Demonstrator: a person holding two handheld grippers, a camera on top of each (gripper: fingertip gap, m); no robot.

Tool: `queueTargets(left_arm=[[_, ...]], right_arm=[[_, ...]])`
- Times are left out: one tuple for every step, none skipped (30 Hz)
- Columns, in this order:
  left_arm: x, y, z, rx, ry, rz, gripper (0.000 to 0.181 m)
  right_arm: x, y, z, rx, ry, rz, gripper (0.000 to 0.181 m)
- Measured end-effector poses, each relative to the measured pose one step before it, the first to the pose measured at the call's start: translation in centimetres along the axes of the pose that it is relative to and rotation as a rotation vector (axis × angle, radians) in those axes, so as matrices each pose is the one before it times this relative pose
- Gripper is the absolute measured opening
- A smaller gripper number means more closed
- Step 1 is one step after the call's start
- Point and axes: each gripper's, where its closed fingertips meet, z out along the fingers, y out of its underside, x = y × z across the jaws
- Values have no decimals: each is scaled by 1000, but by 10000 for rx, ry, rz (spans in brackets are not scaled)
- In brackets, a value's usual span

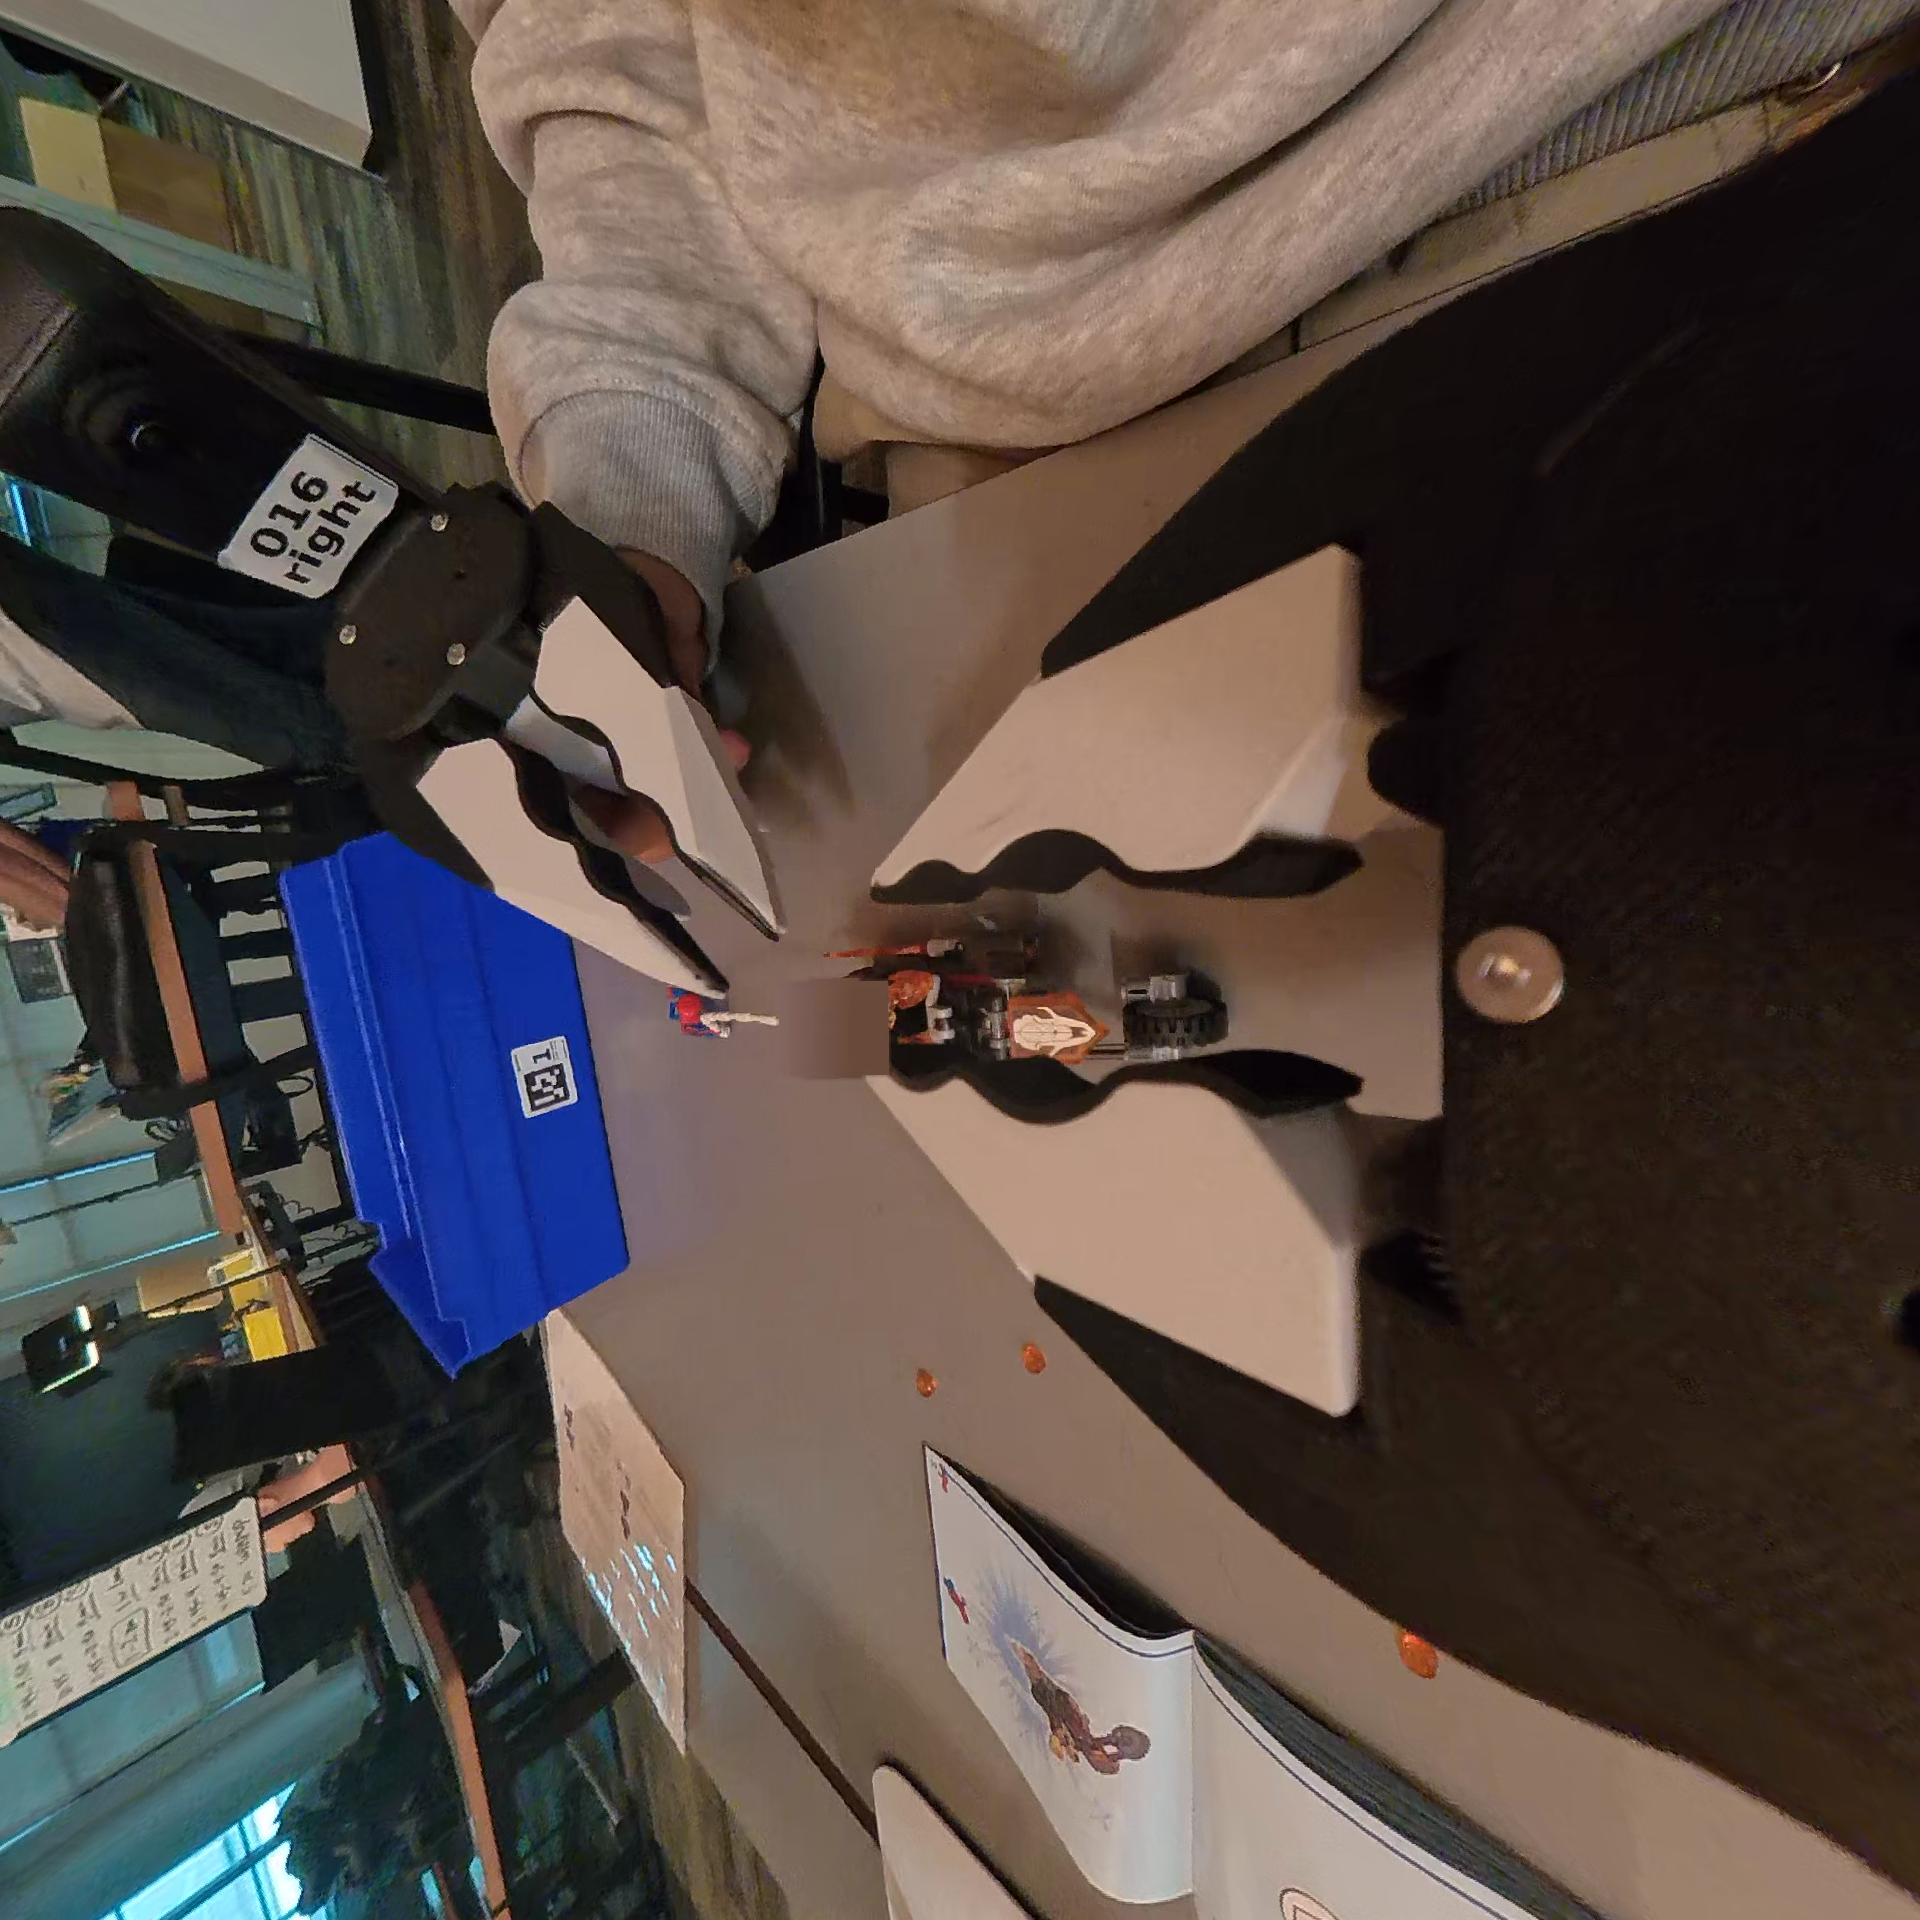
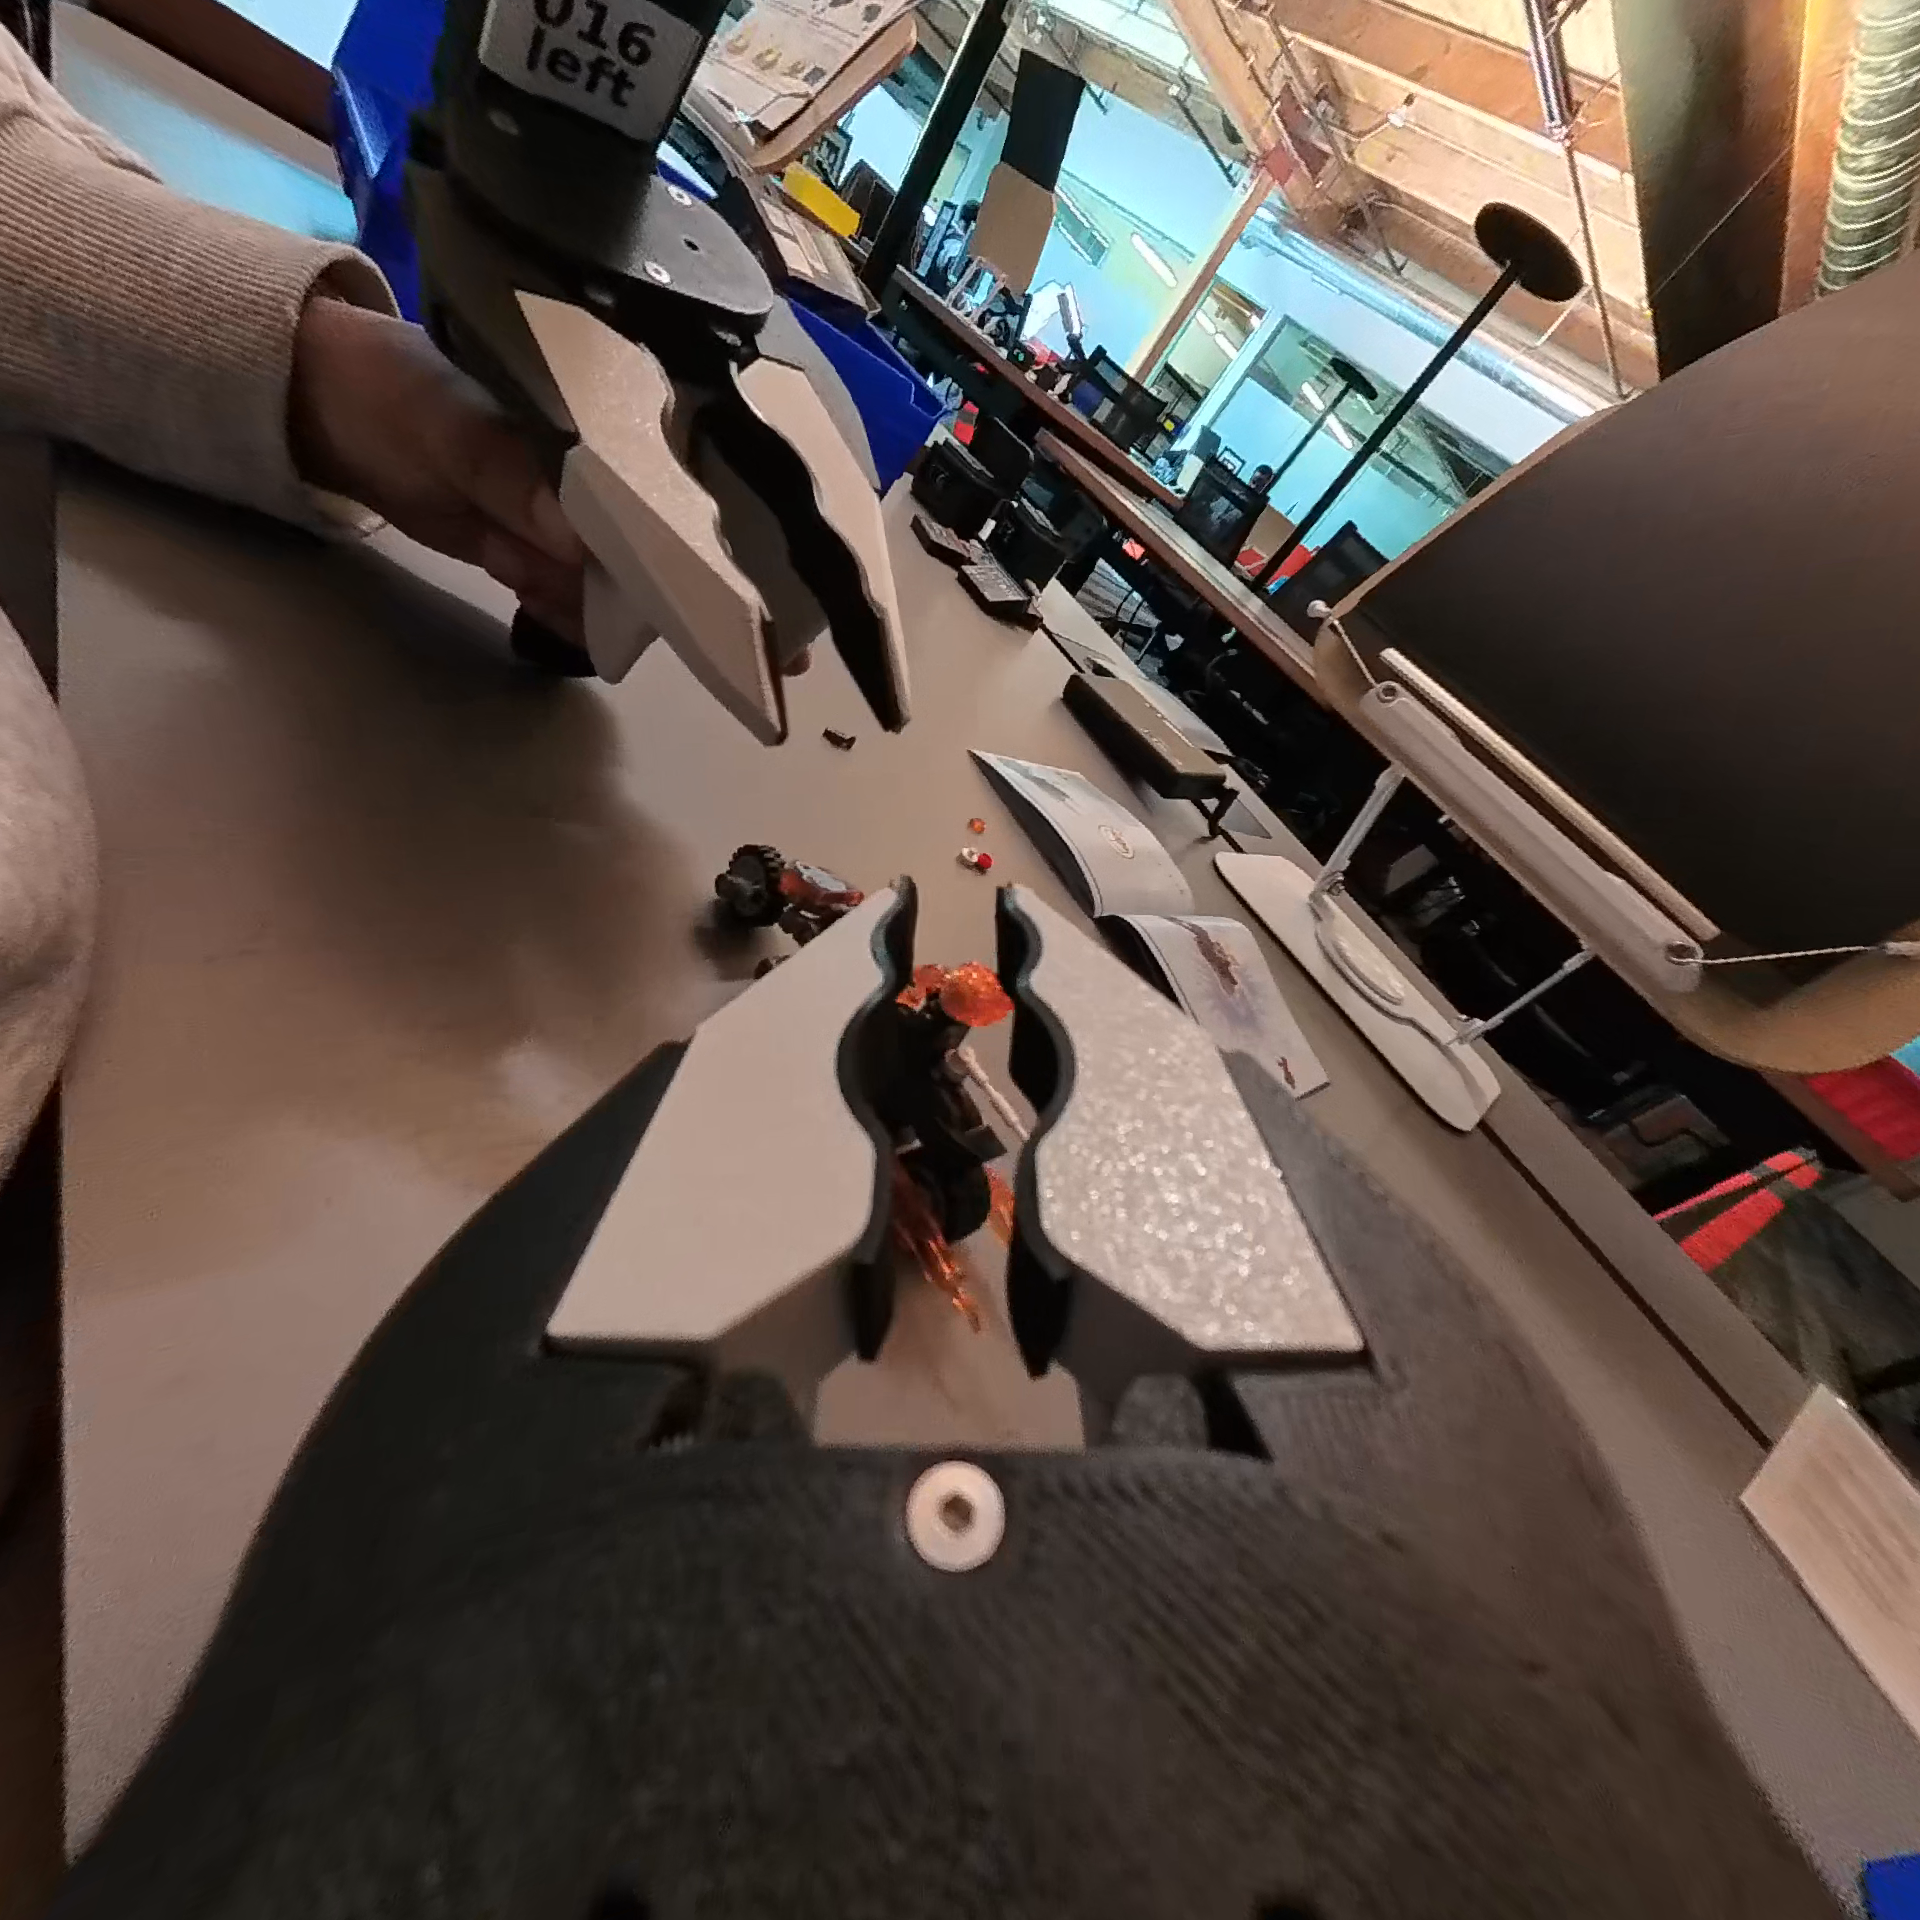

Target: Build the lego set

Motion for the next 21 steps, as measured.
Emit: queueTargets(left_arm=[[-19,-16,-10,9,-7,-9,26],[4,29,11,-18,-3,0,27],[55,46,30,-47,18,1,27],[92,124,41,-96,36,-16,28],[44,148,71,-120,16,-3,29],[91,128,86,-111,39,5,29],[107,119,66,-99,53,-8,29],[67,88,58,-71,31,-12,30],[58,22,28,-30,23,6,30],[17,11,12,-9,-10,16,30],[-36,-6,3,4,-27,-2,29],[10,-11,-6,7,15,-36,29],[67,-52,-20,19,59,-34,29],[39,-106,-31,52,22,-17,29],[132,-106,-44,53,88,6,25],[23,-123,-43,58,3,-10,24],[-48,-137,-41,70,-41,-4,25],[5,-80,-32,35,-5,11,25],[-79,-53,-40,14,-63,25,26],[4,-79,-40,31,-18,37,26],[44,-77,-16,27,13,17,26]], right_arm=[[19,9,-6,-8,7,8,13],[-24,42,23,-26,-7,-7,13],[-27,48,41,-40,-7,-27,12],[-47,18,23,-22,-2,-33,13],[-29,-12,10,2,-8,-17,14],[-14,-51,-15,25,-3,-1,16],[34,-98,-41,48,19,8,16],[53,-87,-54,54,20,19,16],[16,-55,-39,32,-9,27,15],[8,-30,-22,14,-8,20,14],[-8,13,-6,-20,-5,-3,13],[-14,13,5,-31,6,-27,12],[-40,-46,0,-18,7,-54,11],[8,-164,-81,21,43,-80,6],[52,-277,-129,123,72,-48,6],[62,-218,-122,121,36,19,7],[46,-154,-94,72,4,61,7],[-11,-103,-37,62,-34,56,8],[-18,-8,-4,-4,-24,26,7],[3,-3,-16,-19,11,-21,5],[-18,-37,-14,12,11,-52,4]])
